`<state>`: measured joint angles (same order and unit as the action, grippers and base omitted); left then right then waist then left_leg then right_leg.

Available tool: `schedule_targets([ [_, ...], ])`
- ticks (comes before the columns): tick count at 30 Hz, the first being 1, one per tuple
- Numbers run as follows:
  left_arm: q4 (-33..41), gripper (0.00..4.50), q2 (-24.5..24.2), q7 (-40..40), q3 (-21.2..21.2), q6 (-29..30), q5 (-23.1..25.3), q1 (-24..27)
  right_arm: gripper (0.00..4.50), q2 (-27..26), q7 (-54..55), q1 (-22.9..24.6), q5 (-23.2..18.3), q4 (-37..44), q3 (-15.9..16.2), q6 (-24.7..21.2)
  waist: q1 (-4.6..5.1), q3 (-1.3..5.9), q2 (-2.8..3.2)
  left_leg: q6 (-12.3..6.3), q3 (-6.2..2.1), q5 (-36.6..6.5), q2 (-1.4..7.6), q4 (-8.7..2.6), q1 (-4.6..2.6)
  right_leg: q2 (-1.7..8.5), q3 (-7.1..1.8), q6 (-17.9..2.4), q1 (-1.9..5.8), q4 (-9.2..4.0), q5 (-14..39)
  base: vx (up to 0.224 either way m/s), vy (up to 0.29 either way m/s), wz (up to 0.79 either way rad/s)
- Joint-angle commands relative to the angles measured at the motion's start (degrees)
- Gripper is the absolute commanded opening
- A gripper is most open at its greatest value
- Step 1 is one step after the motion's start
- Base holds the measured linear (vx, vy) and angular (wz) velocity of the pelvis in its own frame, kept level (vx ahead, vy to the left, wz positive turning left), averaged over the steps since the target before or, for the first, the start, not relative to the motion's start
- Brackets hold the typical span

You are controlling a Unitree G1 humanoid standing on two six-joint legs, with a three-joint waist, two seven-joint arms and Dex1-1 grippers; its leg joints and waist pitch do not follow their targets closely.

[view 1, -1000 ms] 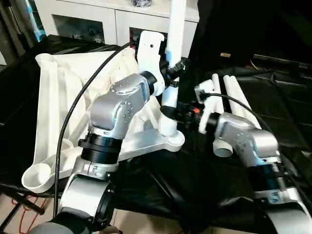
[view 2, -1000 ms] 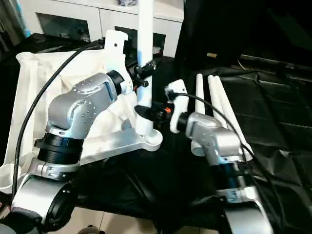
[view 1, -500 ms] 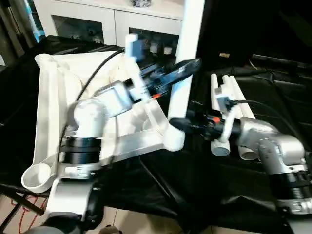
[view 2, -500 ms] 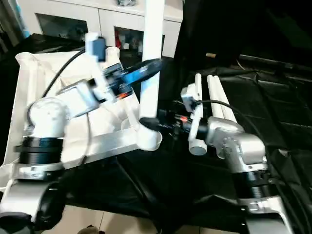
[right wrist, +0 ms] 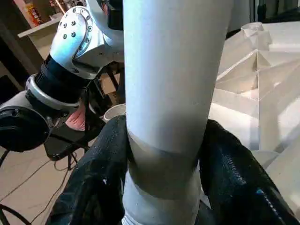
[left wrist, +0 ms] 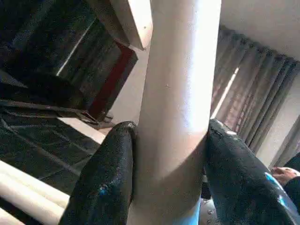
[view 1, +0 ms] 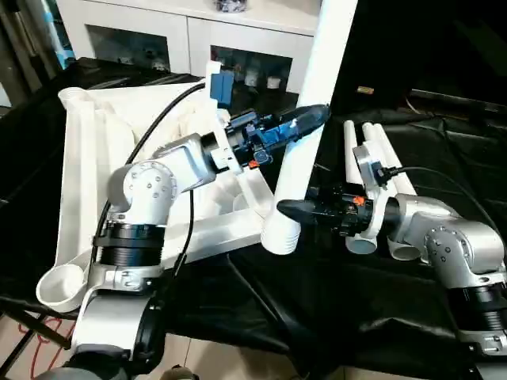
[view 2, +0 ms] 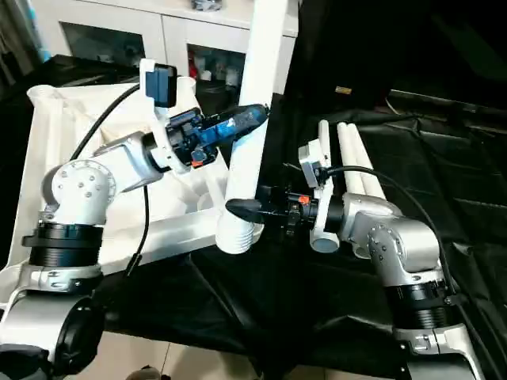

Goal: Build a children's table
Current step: Pick table leg

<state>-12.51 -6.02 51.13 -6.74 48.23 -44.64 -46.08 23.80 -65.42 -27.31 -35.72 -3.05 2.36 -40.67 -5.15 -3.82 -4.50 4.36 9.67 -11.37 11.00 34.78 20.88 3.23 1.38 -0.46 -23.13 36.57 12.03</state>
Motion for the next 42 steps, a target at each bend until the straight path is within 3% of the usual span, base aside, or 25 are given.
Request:
schedule_targets([
  [1,-0.4,1.95,0.6,-0.4,0.9,0.0,0.3,-1.5,1.87,1.0,0.5,0.0,0.0,0.5,-0.2,-0.2,-0.21,4.48,0.23,-3.15,-0.03,0.0,1.52,-3.25,-0.32,3.76,-1.98,-15.8,4.15,-3.39,-4.3,0.000,0.000,0.00],
  [7,0.3,1.93,0.3,-0.7,1.2,-0.8,0.7,-0.9,1.87,1.1,0.9,-0.3,0.8,0.1,0.2,0.4,-0.25,4.48,0.26,-3.13,-0.01,-0.1,1.55,-3.24,-0.41,3.77,-1.97,-15.9,4.09,-3.40,-4.1,0.000,0.000,0.00],
  [8,0.6,1.93,0.3,-1.3,1.1,-1.7,1.2,-0.6,1.87,0.9,2.0,-0.6,2.1,-0.5,0.3,1.5,-0.29,4.48,-0.08,-3.17,-0.02,0.1,1.57,-3.23,-0.33,3.80,-1.96,-15.7,4.15,-3.35,-4.0,0.000,0.000,0.00],
  [10,0.8,1.92,0.3,-1.4,1.1,-2.0,1.3,-0.5,1.87,0.8,2.3,-0.7,2.4,-0.7,0.3,1.6,-0.28,4.48,0.08,-3.21,0.01,0.2,1.56,-3.21,-0.37,3.84,-1.99,-15.5,4.12,-3.36,-3.8,0.000,0.000,0.00],
  [13,1.4,1.90,0.6,-3.5,1.0,-4.9,3.3,-0.2,2.57,-0.4,5.6,-2.0,3.5,-2.9,-0.4,1.8,-0.14,4.51,0.07,-3.19,-0.02,0.2,1.60,-3.20,-0.34,3.82,-1.95,-15.5,4.04,-3.38,-3.8,0.000,0.000,0.00],
  [18,1.4,1.87,1.6,-10.0,1.4,-10.0,8.3,-0.7,2.86,-1.6,10.3,-3.1,6.6,-4.1,-0.4,4.1,-0.09,4.46,0.06,-2.35,0.02,0.2,1.60,-3.21,-0.43,3.77,-1.97,-14.5,3.99,-3.47,-3.1,0.000,0.000,0.00],
  [21,0.6,1.85,3.9,-20.4,-0.2,-13.8,12.6,-1.5,2.86,-3.0,16.3,-4.9,9.0,-6.5,-0.7,4.6,0.07,4.50,-0.08,-1.85,-0.02,0.1,1.57,-3.20,-0.32,3.77,-1.89,-14.3,4.10,-3.52,-3.1,0.000,0.000,0.00],
  [26,4.0,1.82,3.7,-25.2,3.0,-15.9,18.5,-0.8,2.86,-3.8,17.9,-5.3,10.2,-7.1,-0.2,5.1,-0.12,4.68,-0.34,-2.98,-0.06,2.1,1.73,-3.07,-0.24,3.88,-1.83,-13.8,4.16,-3.08,-5.9,0.000,0.000,0.00],
  [32,6.6,1.82,3.7,-27.1,5.6,-16.0,20.7,-0.1,2.86,-5.4,20.9,-6.7,11.6,-9.9,-0.2,6.0,-0.02,4.41,-0.72,-2.68,0.07,0.9,1.63,-3.16,-0.14,3.93,-1.74,-13.6,3.96,-3.39,-1.9,0.000,0.000,0.00],
  [33,6.7,1.82,3.8,-27.3,5.8,-16.1,20.9,0.0,2.86,-5.7,20.9,-6.8,11.6,-10.2,-0.1,6.1,-0.11,4.45,-0.57,-2.53,0.10,0.6,1.67,-3.13,-0.27,4.00,-1.80,-13.4,3.91,-3.41,-1.5,0.000,0.000,0.00],
  [34,6.9,1.82,3.9,-27.4,5.9,-16.0,21.0,0.1,2.86,-5.9,20.7,-6.8,11.3,-10.3,-0.2,6.0,-0.08,4.42,-0.86,-2.55,0.15,0.6,1.65,-3.13,-0.25,3.93,-1.80,-13.3,3.90,-3.47,-1.5,0.000,0.000,0.00],
  [42,7.8,1.82,4.2,-27.8,6.7,-15.9,22.0,0.9,2.86,-6.5,18.0,-6.1,9.6,-8.8,0.6,4.7,-0.24,4.54,-0.68,-2.75,0.14,1.5,1.77,-3.11,-0.21,3.94,-1.59,-13.8,3.91,-3.16,-4.2,0.000,0.000,0.00],
])
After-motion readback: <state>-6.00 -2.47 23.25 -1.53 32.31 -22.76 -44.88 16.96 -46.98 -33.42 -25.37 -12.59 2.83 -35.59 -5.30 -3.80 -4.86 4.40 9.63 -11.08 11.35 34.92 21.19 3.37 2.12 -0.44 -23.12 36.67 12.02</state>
